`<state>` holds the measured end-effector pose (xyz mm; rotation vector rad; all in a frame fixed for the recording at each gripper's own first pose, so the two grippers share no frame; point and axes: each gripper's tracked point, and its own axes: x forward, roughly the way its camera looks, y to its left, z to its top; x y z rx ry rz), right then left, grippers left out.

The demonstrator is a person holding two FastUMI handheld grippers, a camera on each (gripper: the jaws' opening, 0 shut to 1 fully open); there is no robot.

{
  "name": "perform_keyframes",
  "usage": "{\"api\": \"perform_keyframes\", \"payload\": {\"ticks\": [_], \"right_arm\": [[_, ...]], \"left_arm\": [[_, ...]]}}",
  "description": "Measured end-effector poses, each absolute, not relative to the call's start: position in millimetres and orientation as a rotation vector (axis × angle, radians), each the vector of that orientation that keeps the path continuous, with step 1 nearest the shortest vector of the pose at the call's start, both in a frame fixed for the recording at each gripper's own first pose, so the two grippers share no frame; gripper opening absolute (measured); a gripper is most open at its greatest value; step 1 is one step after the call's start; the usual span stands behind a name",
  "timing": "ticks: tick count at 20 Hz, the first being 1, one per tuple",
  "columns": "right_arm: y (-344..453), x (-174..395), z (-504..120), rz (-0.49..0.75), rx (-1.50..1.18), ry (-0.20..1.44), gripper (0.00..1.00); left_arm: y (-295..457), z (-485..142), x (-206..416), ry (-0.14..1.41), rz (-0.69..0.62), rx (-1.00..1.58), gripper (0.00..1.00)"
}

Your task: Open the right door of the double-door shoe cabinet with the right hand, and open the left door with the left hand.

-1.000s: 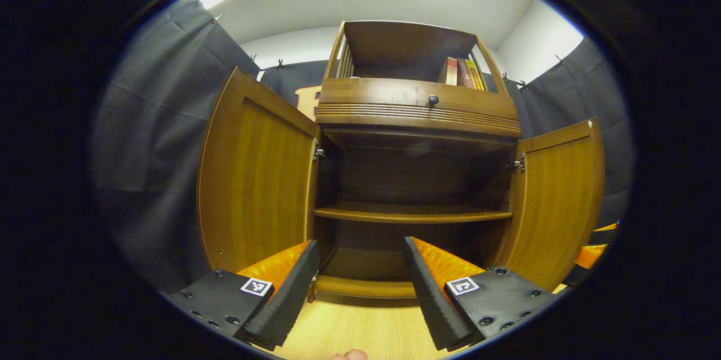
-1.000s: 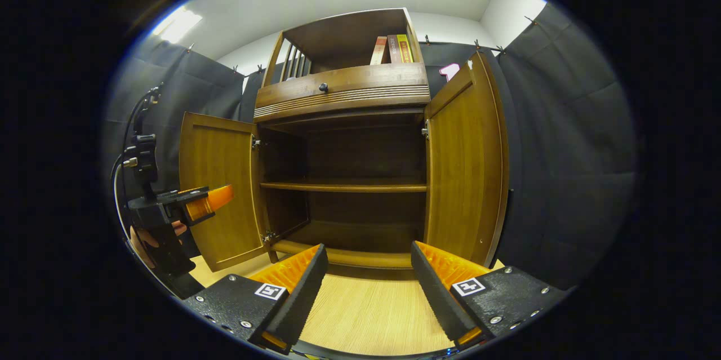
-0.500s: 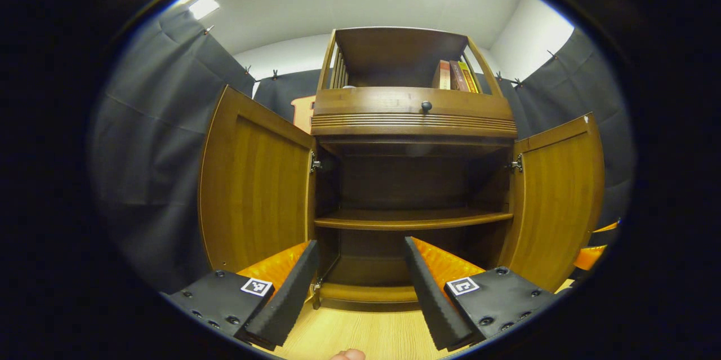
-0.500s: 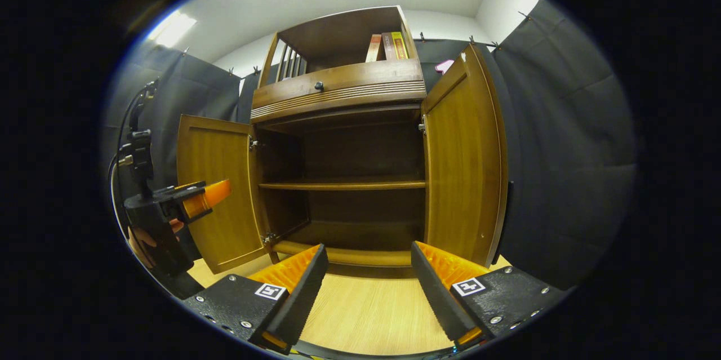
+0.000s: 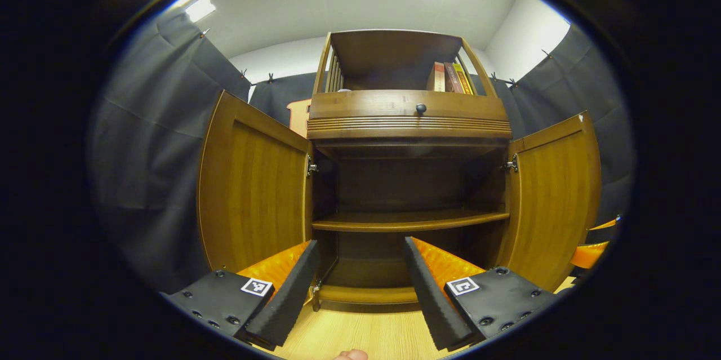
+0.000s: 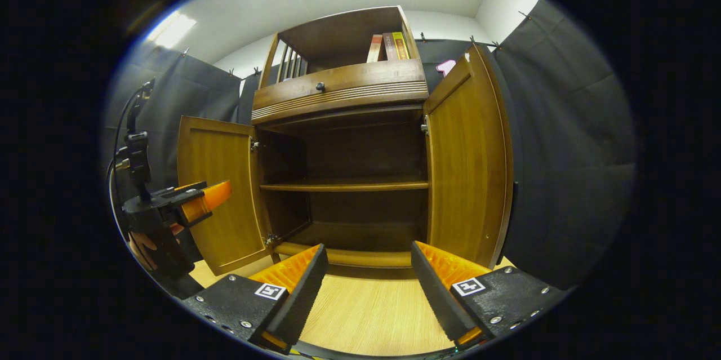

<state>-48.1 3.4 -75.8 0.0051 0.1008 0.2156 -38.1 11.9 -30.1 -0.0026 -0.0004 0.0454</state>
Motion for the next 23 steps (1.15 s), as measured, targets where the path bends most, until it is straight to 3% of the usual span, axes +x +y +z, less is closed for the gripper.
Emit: {"api": "perform_keyframes", "payload": {"ticks": [2,3,17,18,23], "right_arm": [[5,-48,-75,0.217,0.001,0.099,0.92],[5,-47,-76,0.217,0.0,0.101,1.0],[9,-42,-84,0.216,-0.009,0.126,1.0],[9,-41,-84,0.216,-0.009,0.126,0.92],[7,-38,-84,0.211,-0.011,0.124,0.92]], "left_arm": [[14,-30,-37,0.002,0.048,-0.011,0.95],[15,-31,-37,0.004,0.048,-0.015,0.95],[16,-42,-33,0.023,0.044,-0.023,0.95],[17,-41,-32,0.02,0.045,-0.024,0.95],[16,-43,-28,0.025,0.044,-0.026,0.95]]}}
